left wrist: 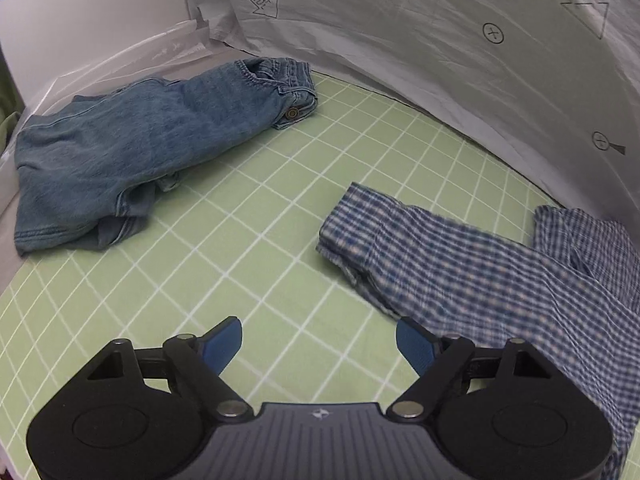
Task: Fold clothes
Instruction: 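Grasp the shirt edge with the right gripper while the left gripper grasps the shirt hem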
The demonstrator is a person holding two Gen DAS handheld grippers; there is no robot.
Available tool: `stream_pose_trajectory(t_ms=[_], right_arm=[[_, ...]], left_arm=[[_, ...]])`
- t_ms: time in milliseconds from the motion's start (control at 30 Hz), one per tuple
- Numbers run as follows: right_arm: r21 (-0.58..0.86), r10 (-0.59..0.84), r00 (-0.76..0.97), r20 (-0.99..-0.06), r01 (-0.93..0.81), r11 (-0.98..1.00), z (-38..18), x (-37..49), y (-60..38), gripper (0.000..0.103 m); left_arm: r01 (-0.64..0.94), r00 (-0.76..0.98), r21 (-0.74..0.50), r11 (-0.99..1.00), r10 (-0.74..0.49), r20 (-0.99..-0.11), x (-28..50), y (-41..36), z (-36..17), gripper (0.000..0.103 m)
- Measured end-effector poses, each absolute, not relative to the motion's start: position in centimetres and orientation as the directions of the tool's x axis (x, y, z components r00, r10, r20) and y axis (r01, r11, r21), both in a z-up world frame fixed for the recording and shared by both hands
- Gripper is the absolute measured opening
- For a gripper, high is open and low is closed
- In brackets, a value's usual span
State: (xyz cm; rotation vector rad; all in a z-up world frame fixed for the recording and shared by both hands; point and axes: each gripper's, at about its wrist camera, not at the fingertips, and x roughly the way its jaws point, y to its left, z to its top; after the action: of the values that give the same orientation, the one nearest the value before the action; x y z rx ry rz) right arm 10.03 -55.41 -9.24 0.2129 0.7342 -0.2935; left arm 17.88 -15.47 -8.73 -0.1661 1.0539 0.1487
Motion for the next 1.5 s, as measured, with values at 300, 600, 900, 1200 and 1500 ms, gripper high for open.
stream_pose_trajectory(t_ms=[300,600,900,1200,1500], right_arm=[[0.072,-0.215,0.692,-0.689,0.361,0.93,-9.8,13.1,-56.2,0.014],[0.078,-0.2,0.719,-0.666,0.334,0.939,-8.8,14.2,-55.9,0.002],[0.091,-0.13,0.778,-0.615,0.234,0.968,-6.9,16.1,-54.2,0.001],[0.132,-0.18,0.735,-0.654,0.346,0.929,-8.3,17.8,-55.2,0.067],[0.261,-0.156,0.669,-0.726,0.479,0.838,-11.9,19.2,-61.6,0.021]], left_arm=[[-0.18,0.479,-0.077,0.981,0.019,-0.878,23.7,-14.9,-12.4,0.054],[-0.177,0.511,-0.13,0.975,-0.022,-0.859,23.6,-15.2,-12.8,0.005],[-0.248,0.693,-0.203,0.947,0.027,-0.72,21.3,-11.3,-5.0,0.003],[-0.421,0.556,-0.162,0.892,0.113,-0.823,22.0,-7.4,-11.2,0.005],[-0.42,0.529,-0.139,0.897,0.117,-0.84,21.9,-7.1,-13.0,0.009]])
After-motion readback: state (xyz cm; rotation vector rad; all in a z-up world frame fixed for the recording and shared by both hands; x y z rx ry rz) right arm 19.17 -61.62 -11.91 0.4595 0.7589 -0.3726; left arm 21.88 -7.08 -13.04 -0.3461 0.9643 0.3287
